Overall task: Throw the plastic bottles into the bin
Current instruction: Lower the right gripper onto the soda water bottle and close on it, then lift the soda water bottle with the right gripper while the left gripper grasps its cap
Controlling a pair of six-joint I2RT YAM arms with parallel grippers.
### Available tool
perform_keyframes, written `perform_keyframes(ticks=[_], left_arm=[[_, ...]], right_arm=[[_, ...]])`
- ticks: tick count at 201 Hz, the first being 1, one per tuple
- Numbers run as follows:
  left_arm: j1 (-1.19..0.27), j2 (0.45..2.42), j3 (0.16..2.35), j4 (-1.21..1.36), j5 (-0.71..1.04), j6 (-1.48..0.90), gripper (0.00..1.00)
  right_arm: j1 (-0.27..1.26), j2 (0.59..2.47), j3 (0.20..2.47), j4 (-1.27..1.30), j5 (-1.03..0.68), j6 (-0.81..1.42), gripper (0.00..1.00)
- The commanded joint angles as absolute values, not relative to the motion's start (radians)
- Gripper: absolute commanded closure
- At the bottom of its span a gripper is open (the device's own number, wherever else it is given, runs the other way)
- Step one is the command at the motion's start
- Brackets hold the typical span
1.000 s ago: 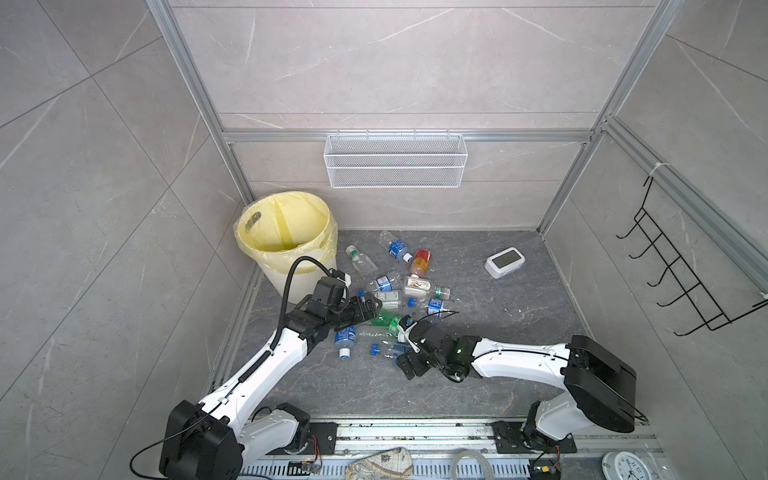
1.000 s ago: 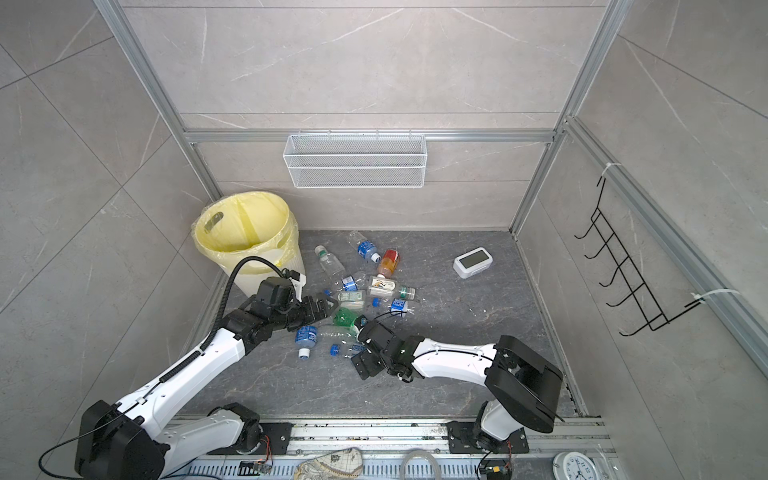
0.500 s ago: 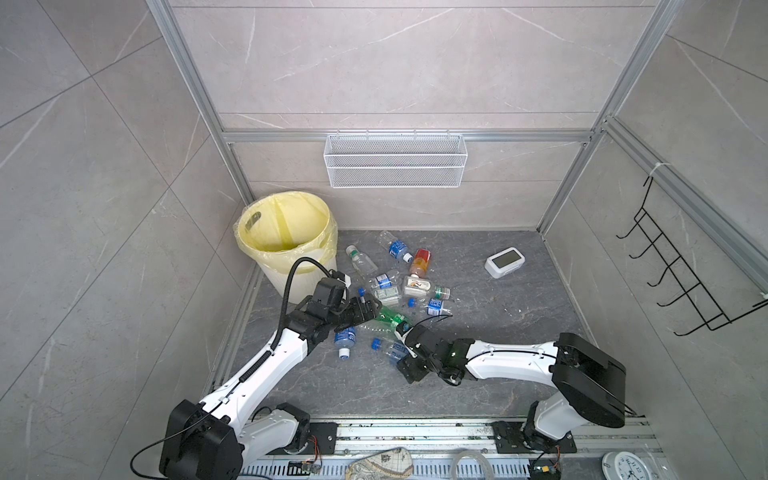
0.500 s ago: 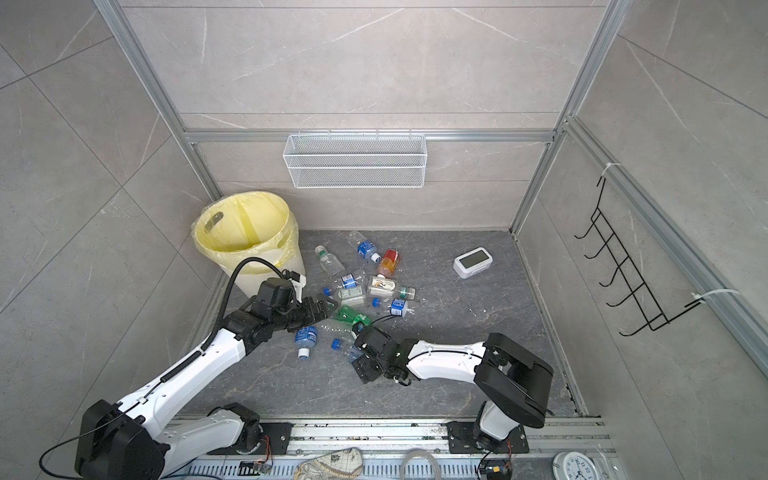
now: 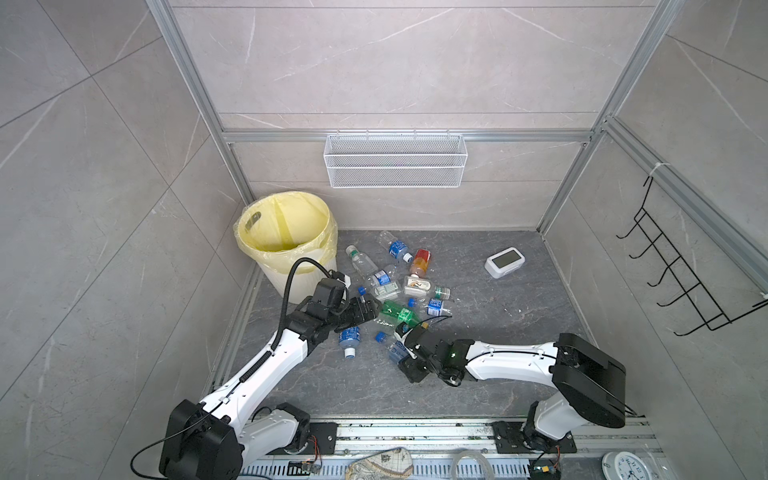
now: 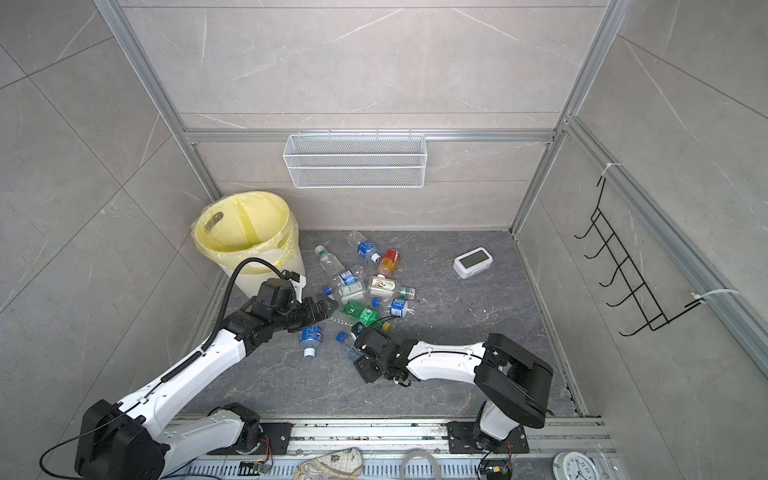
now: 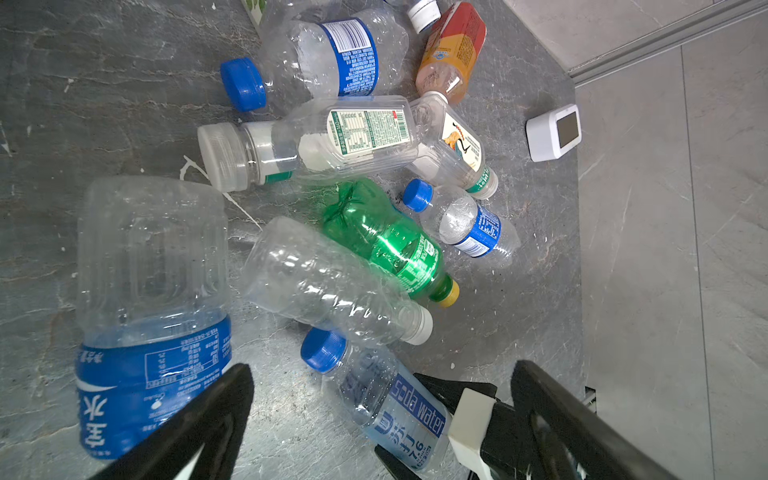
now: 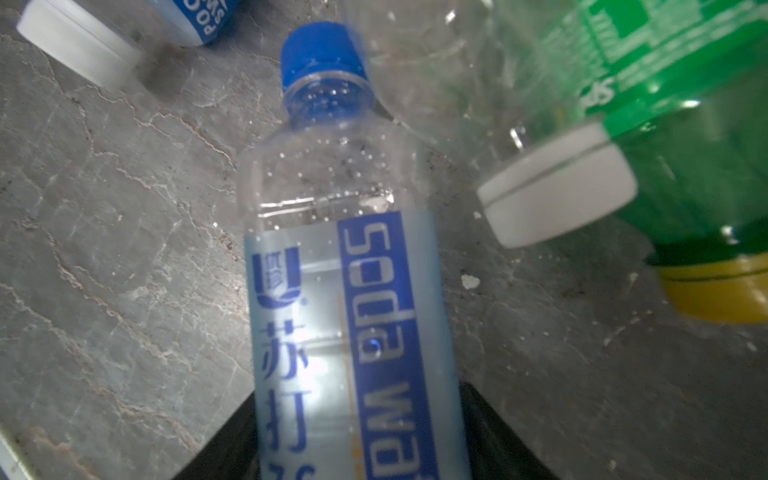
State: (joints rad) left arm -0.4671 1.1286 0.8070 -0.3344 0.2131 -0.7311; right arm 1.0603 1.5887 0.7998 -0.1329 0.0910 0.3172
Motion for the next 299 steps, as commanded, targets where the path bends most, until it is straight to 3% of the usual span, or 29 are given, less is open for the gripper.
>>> perform_keyframes(ticks=[1,175,299], left_arm=[[-0.469,1.092,0.801,-0.295,0.211,-0.742,0.0],[-0.469,1.045,0.778,-0.285,0.19,-0.758,0.0],[-0.434,1.122,0.653,0.168,0.357,-1.088,0.01]], right_arm=[[1.066,1.536,0.796,-0.169,0.116,0.324,0.34],[1.058,1.413,0.865,-0.21,0.186,0.313,0.43],[0.982,1.448,1.056,-0.175,0.174,0.384,0.48]])
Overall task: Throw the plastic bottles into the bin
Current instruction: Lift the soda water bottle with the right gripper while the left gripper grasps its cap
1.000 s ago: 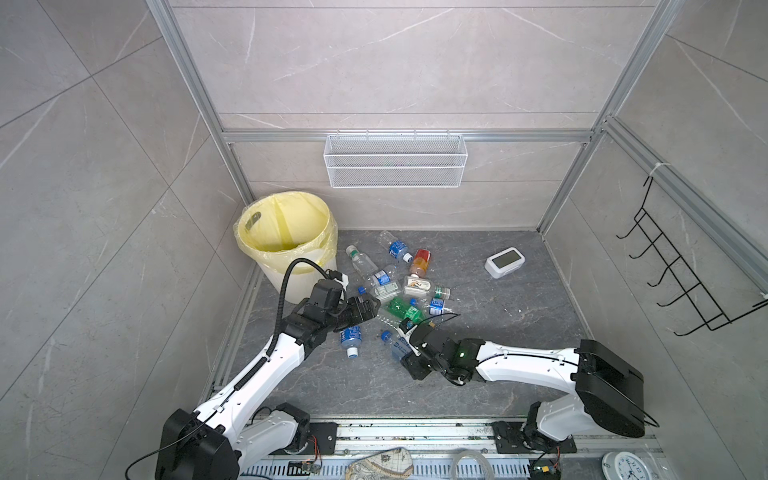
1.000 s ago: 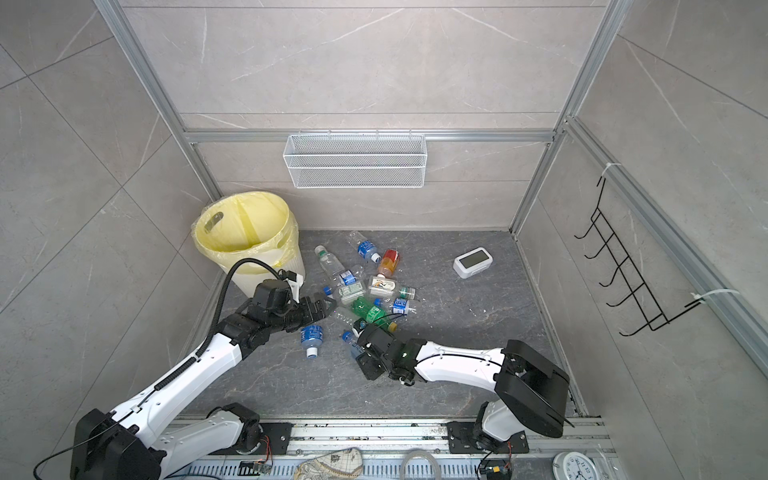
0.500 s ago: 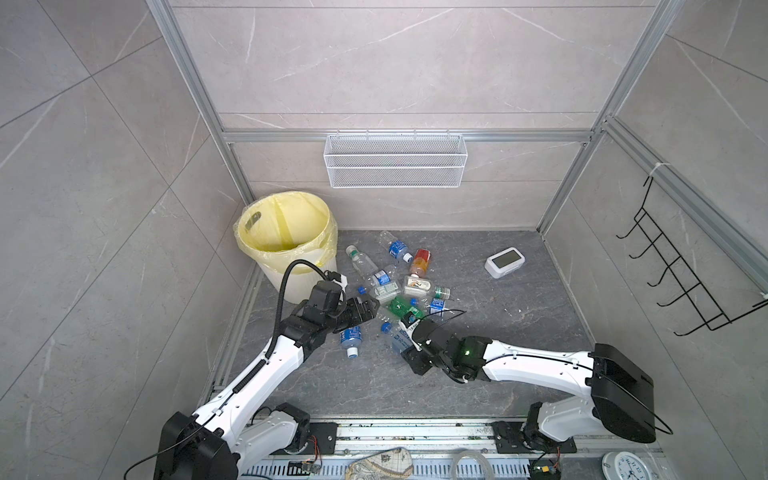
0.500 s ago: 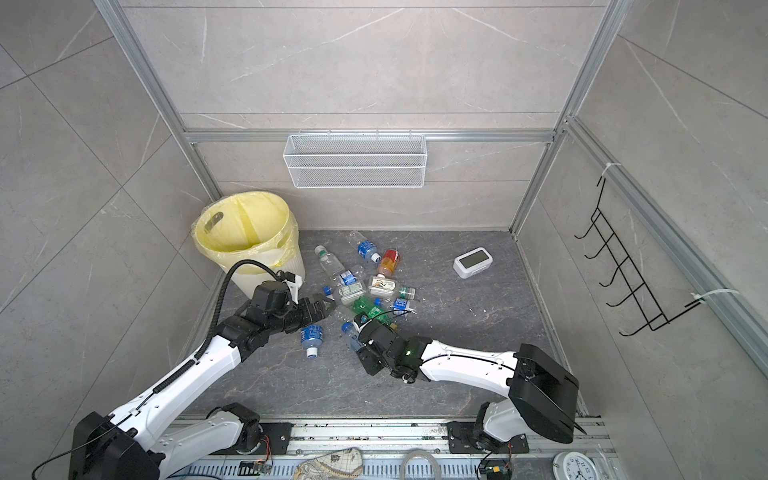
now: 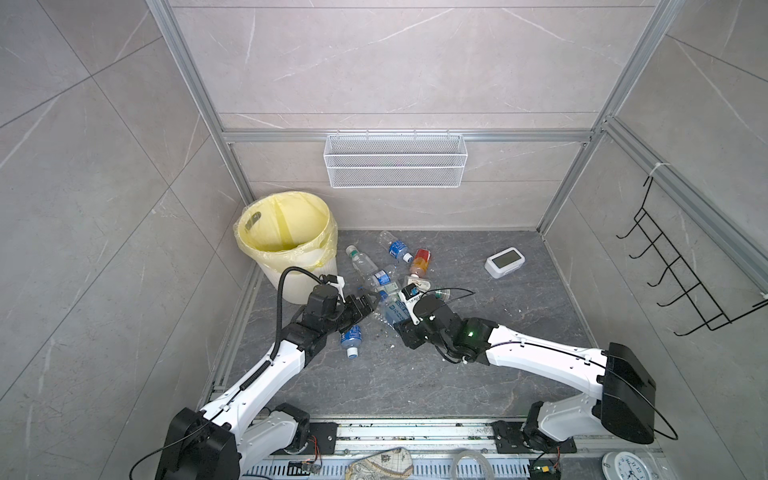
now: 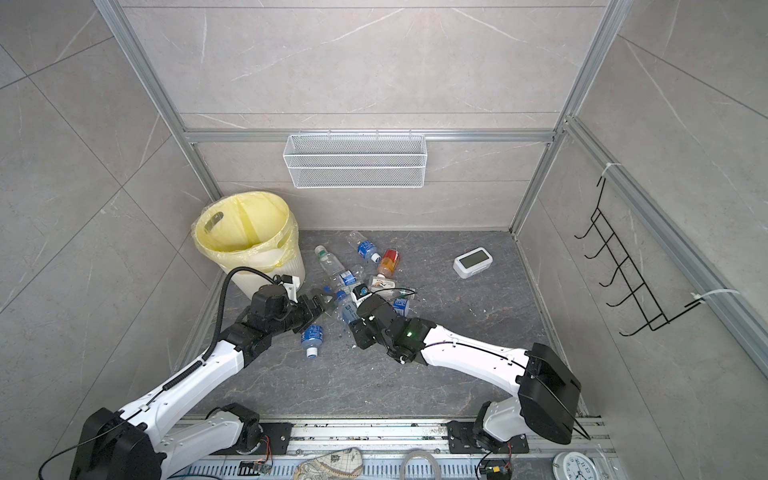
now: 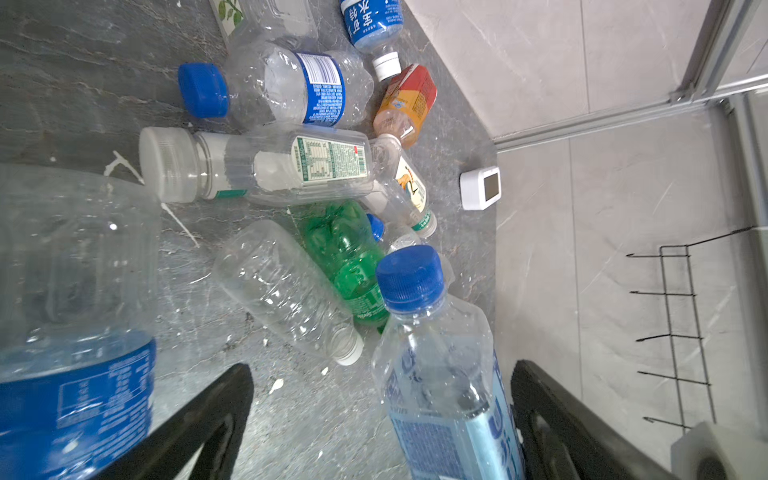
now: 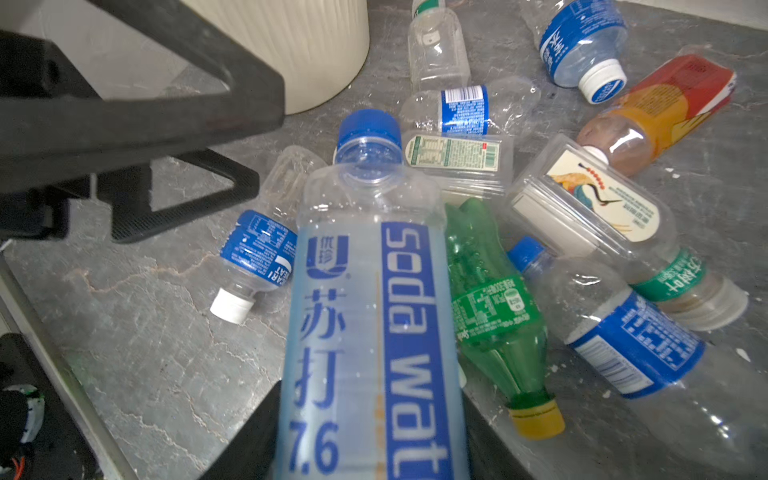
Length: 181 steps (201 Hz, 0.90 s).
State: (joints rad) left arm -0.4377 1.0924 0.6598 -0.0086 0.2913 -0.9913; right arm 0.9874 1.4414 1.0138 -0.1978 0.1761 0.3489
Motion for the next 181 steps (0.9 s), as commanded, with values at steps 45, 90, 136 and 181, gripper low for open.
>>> perform_keyframes(ticks=[45,90,136,181], left_arm=[[-0.436,1.18,0.632,0.281,0.381,-1.153,0.04],[-0.436,1.182,0.633,0.299,0.384,-1.159,0.09],[-0.436,1.182,0.627,0.308,0.385,-1.157,0.19],[-0.436,1.189,0.628,0.317,0.388,-1.158,0.26]], right_arm=[[0.978,1.473,1.097,-0.141,0.159,0.408,0.48],[0.977,1.524,1.135,-0.122,0.142,0.419,0.49],[0.977,1.55,1.15,-0.101,0.126,0.43,0.49],[0.976,1.557,1.151,-0.085,0.12,0.436,0.49]])
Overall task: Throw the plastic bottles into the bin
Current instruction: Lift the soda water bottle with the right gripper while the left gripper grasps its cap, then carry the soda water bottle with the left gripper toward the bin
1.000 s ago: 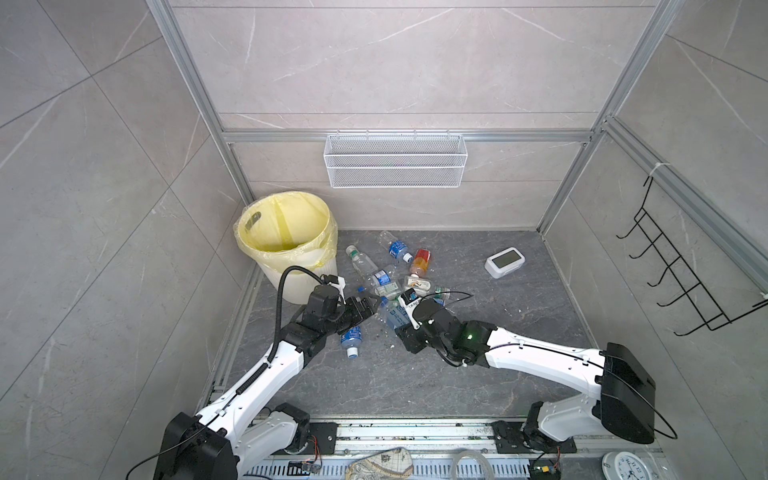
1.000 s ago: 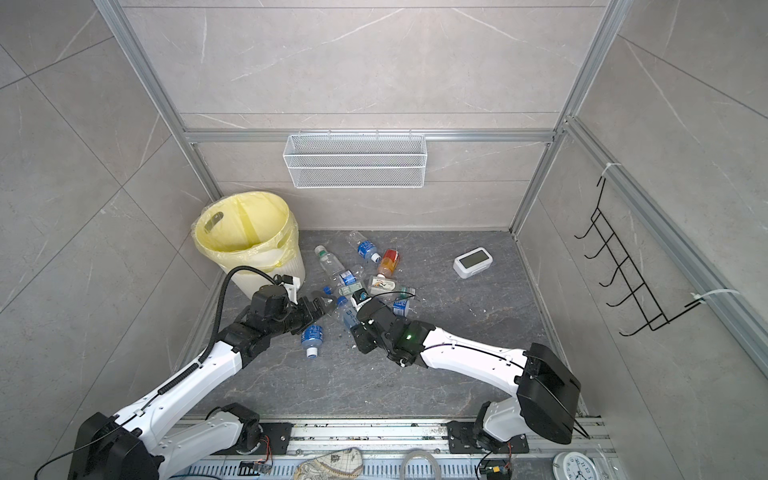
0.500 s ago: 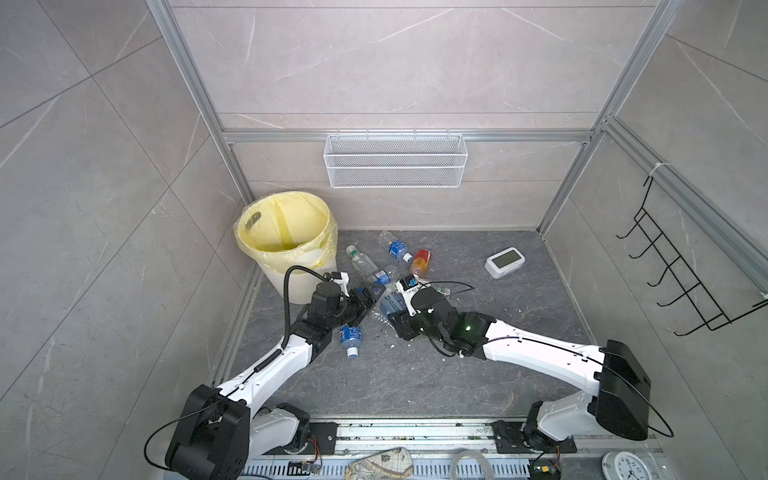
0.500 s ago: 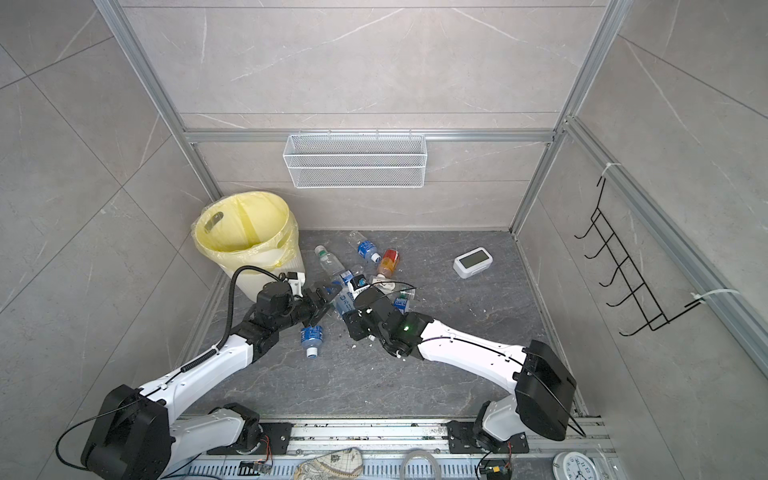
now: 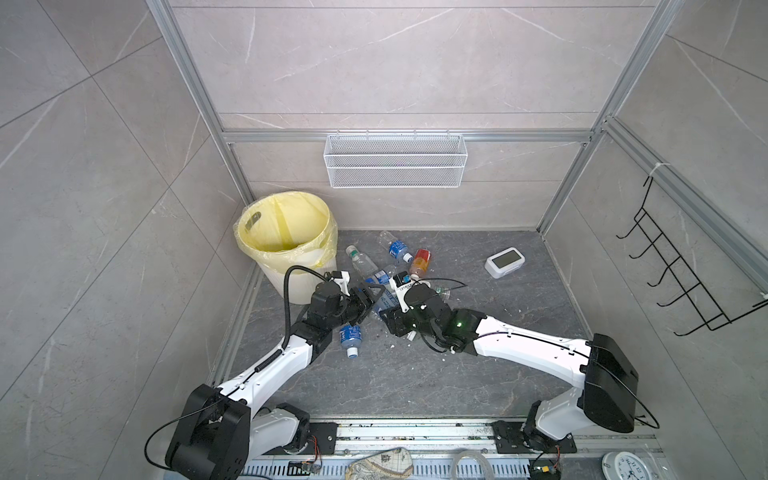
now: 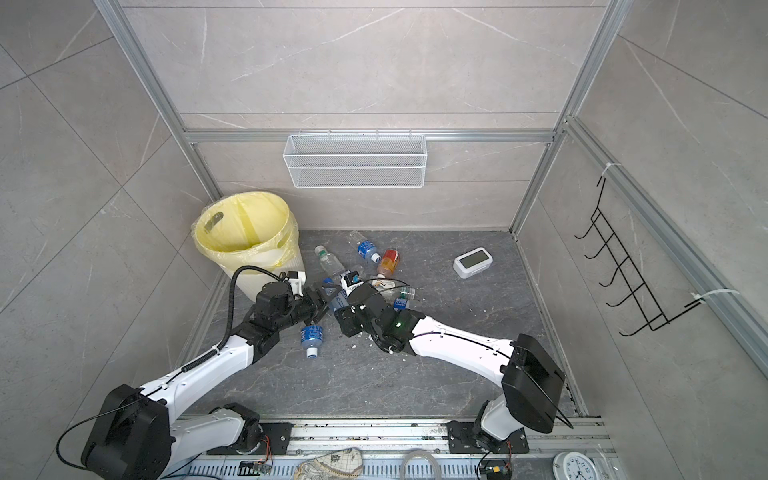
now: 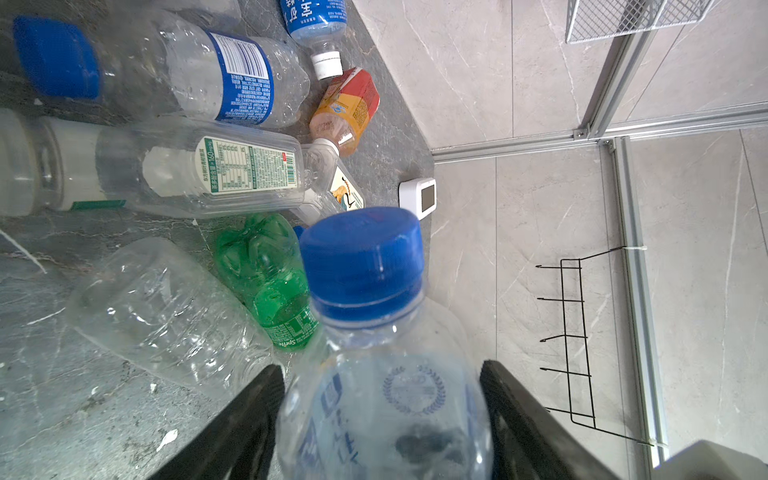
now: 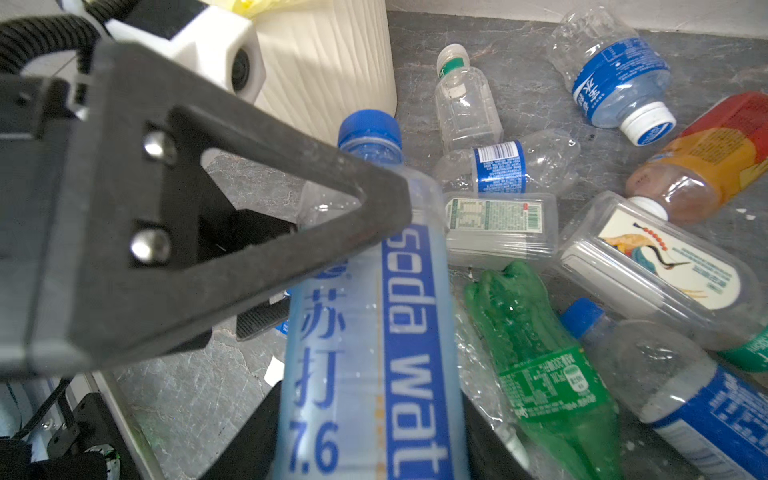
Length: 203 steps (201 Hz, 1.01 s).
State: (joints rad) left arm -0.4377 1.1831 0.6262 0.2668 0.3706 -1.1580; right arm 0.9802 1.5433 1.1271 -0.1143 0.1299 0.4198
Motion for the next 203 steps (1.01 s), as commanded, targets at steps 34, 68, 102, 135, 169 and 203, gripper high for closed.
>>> perform_keyframes(ticks=[34,68,102,135,169,203], left_arm=[[-0.436,1.187,0.626,0.318,0.388,-1.154,0.31],[-0.436,1.185,0.624,0.314,0.385,-1.151,0.36],[-0.436,1.188,0.629,0.314,0.386,-1.152,0.32],[-0.436,1.188,0.632,0.311,0.385,-1.152,0.3],[-0.436,1.186,0.629,0.308,0.382,-1.152,0.29],[-0.436,1.184,0.629,0.309,0.381,-1.153,0.33]], right_arm=[[0.975,1.563,1.156,-0.083,0.111,0.435,0.49],[0.976,1.565,1.152,-0.079,0.102,0.434,0.48],[0.975,1.569,1.152,-0.07,0.094,0.435,0.48],[0.976,1.573,1.161,-0.068,0.083,0.436,0.48],[0.976,1.576,1.161,-0.067,0.077,0.436,0.48],[0.976,1.579,1.161,-0.065,0.071,0.437,0.47]])
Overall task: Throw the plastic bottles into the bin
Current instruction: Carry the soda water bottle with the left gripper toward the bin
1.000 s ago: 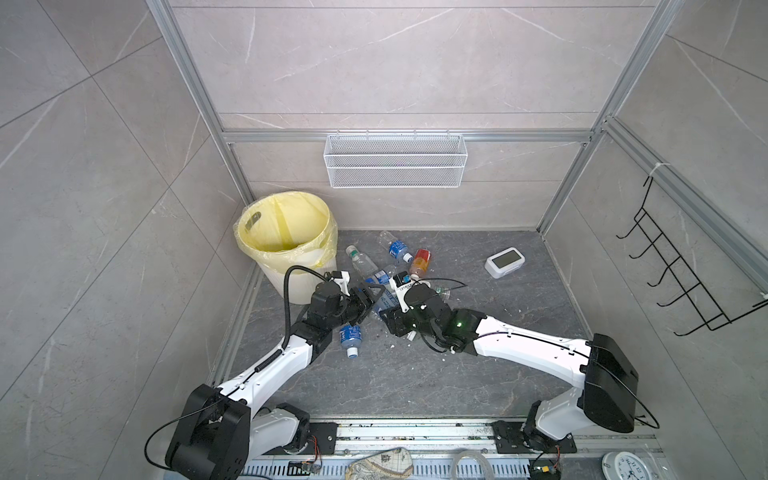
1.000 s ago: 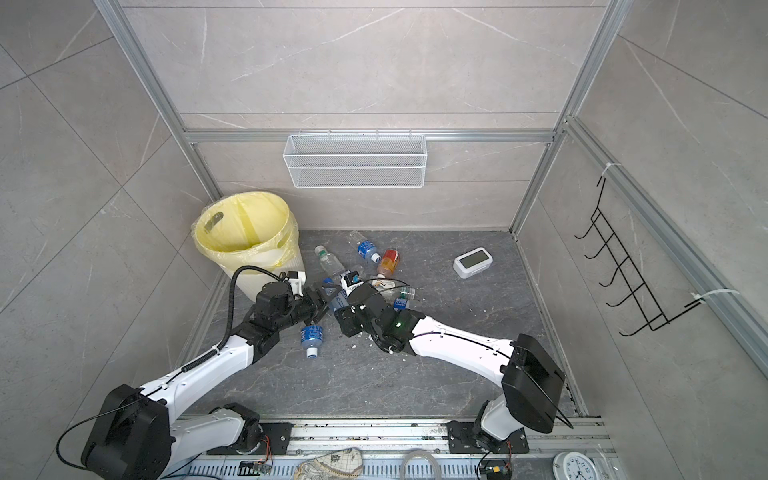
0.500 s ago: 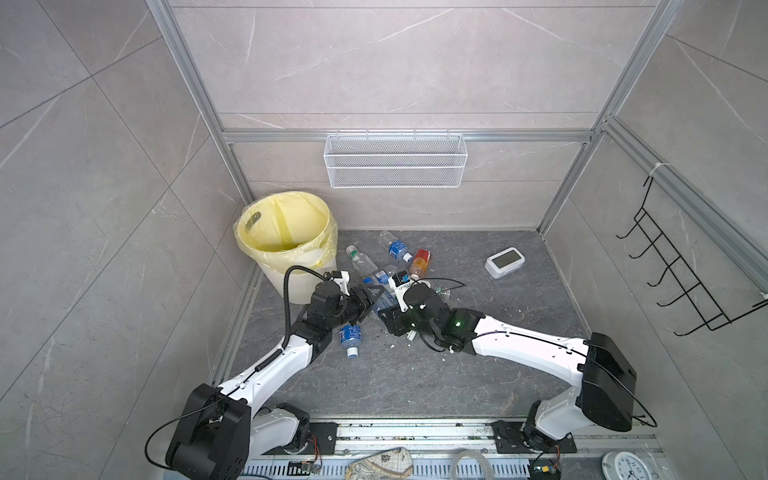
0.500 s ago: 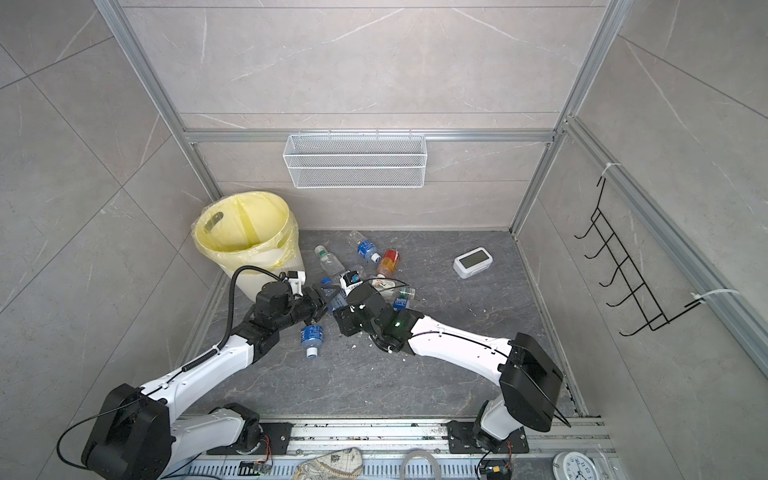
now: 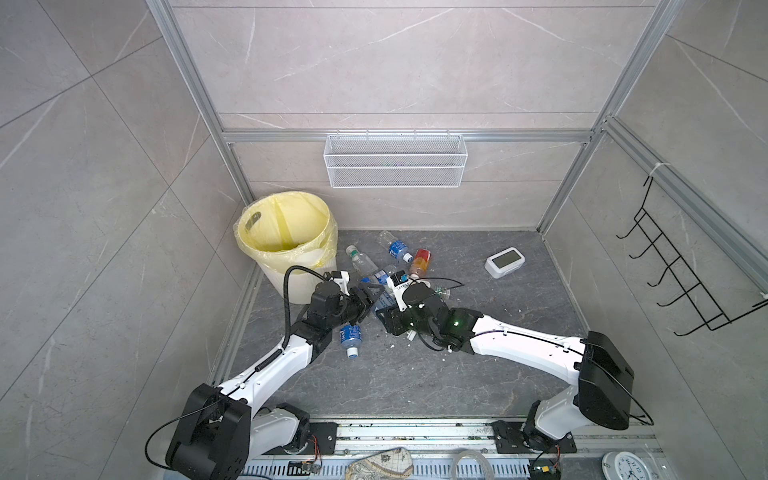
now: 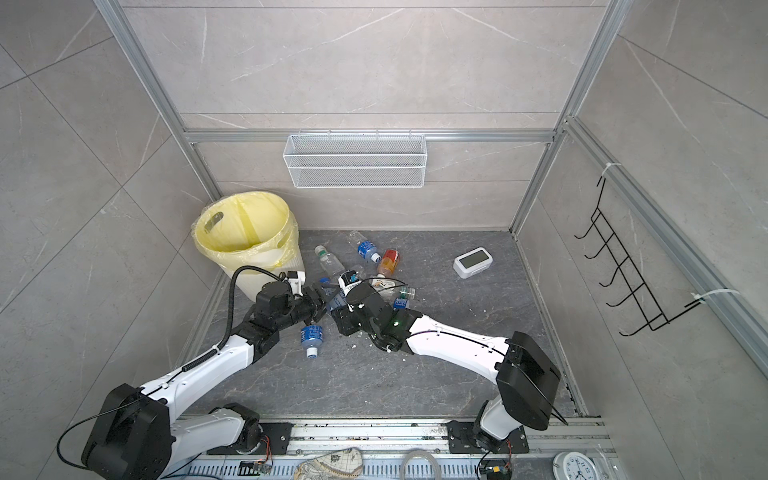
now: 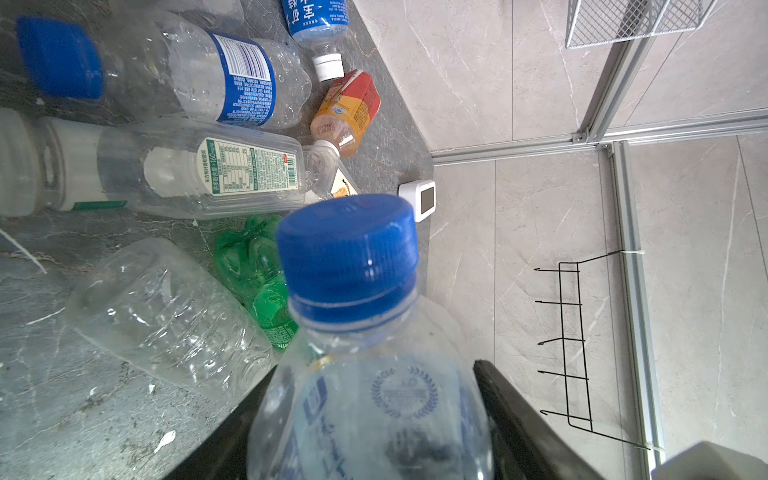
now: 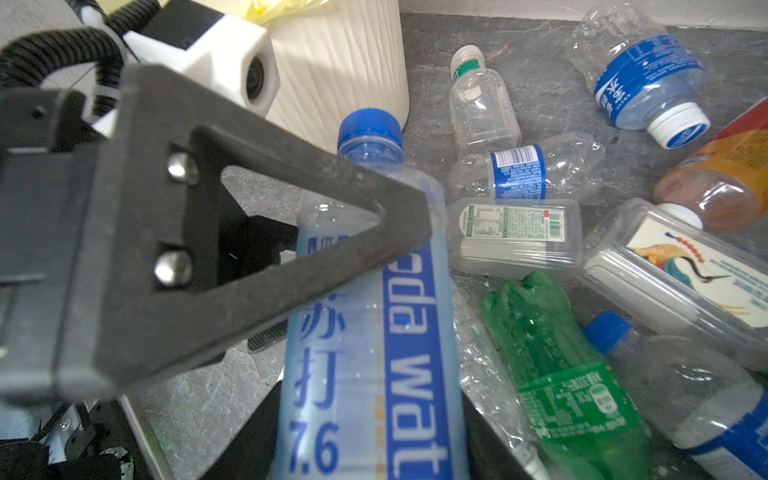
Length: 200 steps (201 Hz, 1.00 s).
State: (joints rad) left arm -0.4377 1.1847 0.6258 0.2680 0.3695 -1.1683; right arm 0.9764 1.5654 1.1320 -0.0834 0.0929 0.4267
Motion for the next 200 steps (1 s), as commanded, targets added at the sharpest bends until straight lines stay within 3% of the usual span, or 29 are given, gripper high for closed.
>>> perform_keyframes(ticks=[1,55,200], left_arm=[[-0.436,1.184,0.629,0.309,0.381,-1.152,0.33],[-0.436,1.174,0.621,0.3,0.37,-1.149,0.47],[-0.405,1.06,0.828,-0.061,0.266,-0.939,0.5]], right_arm=[[0.976,1.58,1.162,-0.065,0.071,0.437,0.47],[0.976,1.579,1.158,-0.071,0.069,0.433,0.4],[0.975,1.472,1.102,-0.09,0.094,0.403,0.16]])
